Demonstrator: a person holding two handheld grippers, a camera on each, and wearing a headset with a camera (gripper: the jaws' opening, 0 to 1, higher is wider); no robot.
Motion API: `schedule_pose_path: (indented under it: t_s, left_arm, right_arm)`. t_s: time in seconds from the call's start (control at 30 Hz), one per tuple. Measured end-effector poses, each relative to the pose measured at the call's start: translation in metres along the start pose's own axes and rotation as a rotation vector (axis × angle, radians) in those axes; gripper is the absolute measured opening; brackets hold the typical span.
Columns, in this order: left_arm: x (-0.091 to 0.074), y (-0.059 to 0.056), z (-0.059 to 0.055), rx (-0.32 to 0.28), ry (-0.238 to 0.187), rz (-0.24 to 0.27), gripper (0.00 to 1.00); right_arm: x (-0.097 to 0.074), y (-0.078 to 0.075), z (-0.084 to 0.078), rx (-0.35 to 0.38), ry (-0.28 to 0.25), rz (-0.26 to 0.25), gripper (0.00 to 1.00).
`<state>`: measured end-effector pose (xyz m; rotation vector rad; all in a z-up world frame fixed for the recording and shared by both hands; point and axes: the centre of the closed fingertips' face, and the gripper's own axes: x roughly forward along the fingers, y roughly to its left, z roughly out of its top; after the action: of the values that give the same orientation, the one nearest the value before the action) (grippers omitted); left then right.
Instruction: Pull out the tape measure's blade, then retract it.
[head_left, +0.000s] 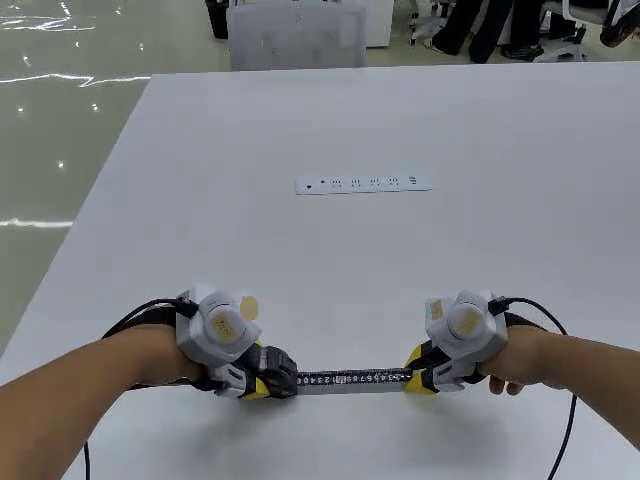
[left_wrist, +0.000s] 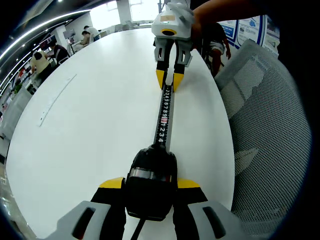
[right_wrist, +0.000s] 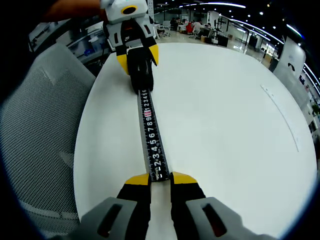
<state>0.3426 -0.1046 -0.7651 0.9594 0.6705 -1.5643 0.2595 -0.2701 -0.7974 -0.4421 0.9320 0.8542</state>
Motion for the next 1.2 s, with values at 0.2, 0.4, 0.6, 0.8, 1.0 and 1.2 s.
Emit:
schedule_pose_path:
  t_s: [0.2,0.4,0.6,0.8,1.0,1.2]
  left_arm:
    - [0.0,0.0,0.0,0.0,0.0,0.001,0.33]
    - [0.0,0.0,0.0,-0.001,0.001,0.0,0.33]
    - [0.0,0.0,0.0,-0.002,0.0,0.002,0.33]
    - [0.0,0.001,0.0,-0.004,0.001,0.004,0.33]
    - [0.0,0.0,0.0,-0.006,0.0,0.004,0.33]
    - [0.001,0.0,0.001,-0.008,-0.004,0.01,0.33]
  right_arm:
    - [-0.003,-0.001,-0.004,0.006,0.0,-0.002,0.12]
    - [-0.005,-0.003,-0.008,0.006,0.003,-0.003,0.12]
    - [-0.009,-0.004,-0.014,0.014,0.007,-0.006,0.12]
    - [-0.013,-0.006,-0.02,0.022,0.01,-0.011,0.12]
    - [-0.016,-0.008,-0.025,0.019,0.019,-0.016,0.12]
    - [-0.019,-0.008,-0.029,0.022,0.018,-0.02,0.12]
